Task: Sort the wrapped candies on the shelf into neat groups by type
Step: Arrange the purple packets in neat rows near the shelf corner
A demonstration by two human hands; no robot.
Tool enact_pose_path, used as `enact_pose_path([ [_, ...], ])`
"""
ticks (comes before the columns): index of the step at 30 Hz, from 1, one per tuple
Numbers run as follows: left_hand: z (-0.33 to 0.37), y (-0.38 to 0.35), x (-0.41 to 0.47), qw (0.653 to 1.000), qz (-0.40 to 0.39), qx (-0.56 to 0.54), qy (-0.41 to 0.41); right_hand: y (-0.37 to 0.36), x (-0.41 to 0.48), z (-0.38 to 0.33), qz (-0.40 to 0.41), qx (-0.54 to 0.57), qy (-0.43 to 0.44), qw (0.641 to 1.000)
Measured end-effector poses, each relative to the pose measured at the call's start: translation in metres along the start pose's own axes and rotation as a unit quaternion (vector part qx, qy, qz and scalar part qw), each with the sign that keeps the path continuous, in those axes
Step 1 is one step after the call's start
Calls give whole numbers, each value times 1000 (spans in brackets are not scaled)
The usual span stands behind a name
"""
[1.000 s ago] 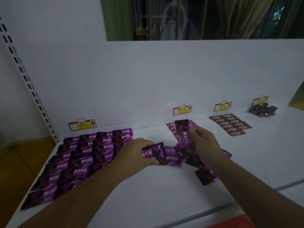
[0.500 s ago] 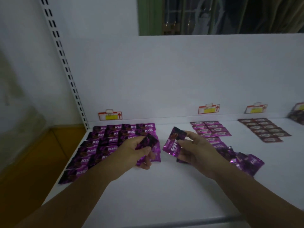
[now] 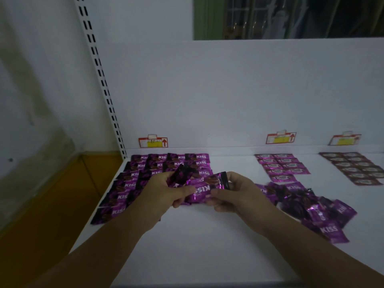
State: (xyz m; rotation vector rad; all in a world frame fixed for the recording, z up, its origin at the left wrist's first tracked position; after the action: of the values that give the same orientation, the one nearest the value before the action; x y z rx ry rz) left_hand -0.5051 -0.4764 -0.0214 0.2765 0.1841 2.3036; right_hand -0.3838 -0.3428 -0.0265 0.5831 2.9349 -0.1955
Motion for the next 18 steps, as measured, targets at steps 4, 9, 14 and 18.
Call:
enact_pose_path([
  [4, -6, 7, 2, 999, -11, 21, 32, 0, -3, -10, 55, -151, 111, 981],
  [9, -10, 17, 3, 997, -18, 51, 46, -18, -18, -28, 52, -369, 303, 877],
  [14, -5, 23, 1, 1000, -1, 7, 24, -21, -9, -26, 70, -409, 229, 880],
  [18, -2, 24, 2, 1000, 23, 20, 2, -31, -8, -23, 64, -412, 206, 885],
])
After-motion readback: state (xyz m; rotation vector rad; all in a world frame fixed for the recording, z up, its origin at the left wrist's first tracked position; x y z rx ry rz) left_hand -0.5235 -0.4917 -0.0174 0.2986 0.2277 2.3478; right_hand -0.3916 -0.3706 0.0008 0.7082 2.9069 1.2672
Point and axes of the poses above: each hand's wrist, its own x-axis towards the middle knuckle, its own y-axis out of the back of the hand, z = x × y, the point moved 6 cm from there along x, towards the middle knuckle, and after that the axes turned 9 degrees about -y, right-handed, at the moved point
